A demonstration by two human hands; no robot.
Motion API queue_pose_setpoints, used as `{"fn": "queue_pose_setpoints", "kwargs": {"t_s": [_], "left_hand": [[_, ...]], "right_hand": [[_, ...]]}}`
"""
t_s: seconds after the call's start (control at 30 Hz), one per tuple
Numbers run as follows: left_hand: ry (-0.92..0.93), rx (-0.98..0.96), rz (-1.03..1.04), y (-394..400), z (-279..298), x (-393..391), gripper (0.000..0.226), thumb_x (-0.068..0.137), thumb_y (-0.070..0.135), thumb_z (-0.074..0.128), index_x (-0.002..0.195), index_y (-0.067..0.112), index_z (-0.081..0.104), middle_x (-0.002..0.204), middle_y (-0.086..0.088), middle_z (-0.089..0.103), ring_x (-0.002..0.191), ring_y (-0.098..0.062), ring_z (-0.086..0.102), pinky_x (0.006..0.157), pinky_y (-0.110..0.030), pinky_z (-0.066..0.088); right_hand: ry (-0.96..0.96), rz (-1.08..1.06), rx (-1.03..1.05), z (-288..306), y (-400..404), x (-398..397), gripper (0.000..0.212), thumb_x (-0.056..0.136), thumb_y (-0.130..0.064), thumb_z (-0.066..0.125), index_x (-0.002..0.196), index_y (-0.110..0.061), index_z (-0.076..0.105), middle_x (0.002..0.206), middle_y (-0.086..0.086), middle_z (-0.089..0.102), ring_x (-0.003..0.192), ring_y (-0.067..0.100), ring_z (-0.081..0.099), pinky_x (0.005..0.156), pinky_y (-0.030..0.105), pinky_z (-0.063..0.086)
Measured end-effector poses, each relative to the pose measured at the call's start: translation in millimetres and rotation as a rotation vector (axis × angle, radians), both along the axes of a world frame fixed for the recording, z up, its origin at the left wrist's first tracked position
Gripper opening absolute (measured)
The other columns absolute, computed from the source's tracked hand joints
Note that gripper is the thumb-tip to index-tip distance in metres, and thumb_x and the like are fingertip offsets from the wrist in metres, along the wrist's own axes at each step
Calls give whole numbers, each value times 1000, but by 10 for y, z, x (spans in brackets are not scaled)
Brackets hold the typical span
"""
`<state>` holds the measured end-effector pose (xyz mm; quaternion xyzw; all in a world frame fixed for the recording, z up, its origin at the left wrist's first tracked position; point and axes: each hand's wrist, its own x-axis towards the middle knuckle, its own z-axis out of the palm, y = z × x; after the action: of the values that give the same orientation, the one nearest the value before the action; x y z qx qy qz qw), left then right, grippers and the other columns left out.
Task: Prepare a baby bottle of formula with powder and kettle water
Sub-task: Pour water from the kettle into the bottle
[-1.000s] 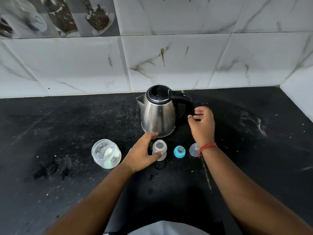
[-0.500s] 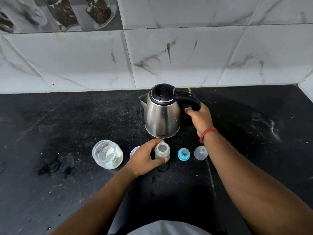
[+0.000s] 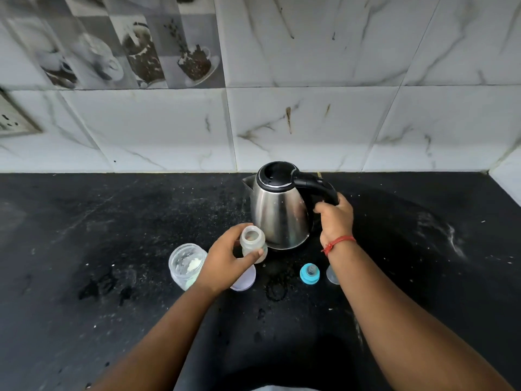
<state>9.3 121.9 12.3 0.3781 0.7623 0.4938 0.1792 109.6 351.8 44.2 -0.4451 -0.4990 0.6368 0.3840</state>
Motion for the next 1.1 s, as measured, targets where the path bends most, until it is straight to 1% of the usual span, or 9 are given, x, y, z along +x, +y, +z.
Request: {"fn": "queue_pose_setpoints", "kwargs": {"t_s": [0.07,0.17,0.3,0.47,0.63,0.77,0.9,1.03,1.1], "left_hand": [[-3,51,33,-53,79,-2,47,85,27,81,126,37,62,122,16,69,115,-10,66,100,-42,55],[11,109,102,-105,195,1,46,86,29,80,124,46,60,122,18,65,115,-8,64,101,-41,55],[57,142,149,-105,349,-8,47,84,43,74,129,42,59,123,17,60,118,-8,60,102,-45,53],[92,172,174,-96,556,-56,52,82,51,70,132,39,58,123,13,57,119,-9,58,105,-45,51],[100,156,203,-125,638,-85,52,88,38,76,136,31,58,125,7,57,119,-11,57,107,-42,48],[102,153,214,-217,625,-21,50,91,28,77,137,28,58,128,6,57,120,-11,56,108,-40,47],[107,153,199,-307,604,90,45,90,25,77,129,38,58,124,8,58,118,-9,56,105,-33,45],[104,141,206,-399,595,172,48,90,23,77,134,30,60,124,6,58,117,-10,56,104,-28,42],[101,132,205,-431,590,208,49,90,21,77,135,27,60,125,5,58,116,-11,56,104,-27,42]], "right_hand": [[30,-26,-25,73,-13,69,36,70,18,56,77,-16,67,70,1,60,66,15,57,64,27,48],[88,-65,-25,242,-18,163,33,64,14,56,72,-16,66,69,2,58,70,21,56,69,34,46],[143,-85,35,643,-60,306,35,64,17,54,72,-15,64,65,0,54,68,21,53,66,32,44],[114,-59,112,1030,-240,470,35,67,19,52,75,-14,60,66,2,48,61,17,49,59,27,44],[66,-43,155,1171,-393,558,37,66,19,50,71,-16,59,61,1,45,58,17,46,57,27,40],[23,-13,228,1221,-510,643,35,64,17,51,64,-18,56,50,-8,45,51,15,42,51,23,35],[-23,23,291,1207,-604,714,26,57,8,51,61,-18,52,55,-4,41,60,18,41,57,28,33],[-65,67,342,1230,-683,794,17,56,4,51,68,-9,50,58,-2,40,64,19,40,61,31,34],[-89,69,372,1238,-718,827,17,57,4,51,66,-11,49,58,-3,40,63,18,41,61,31,34]]}}
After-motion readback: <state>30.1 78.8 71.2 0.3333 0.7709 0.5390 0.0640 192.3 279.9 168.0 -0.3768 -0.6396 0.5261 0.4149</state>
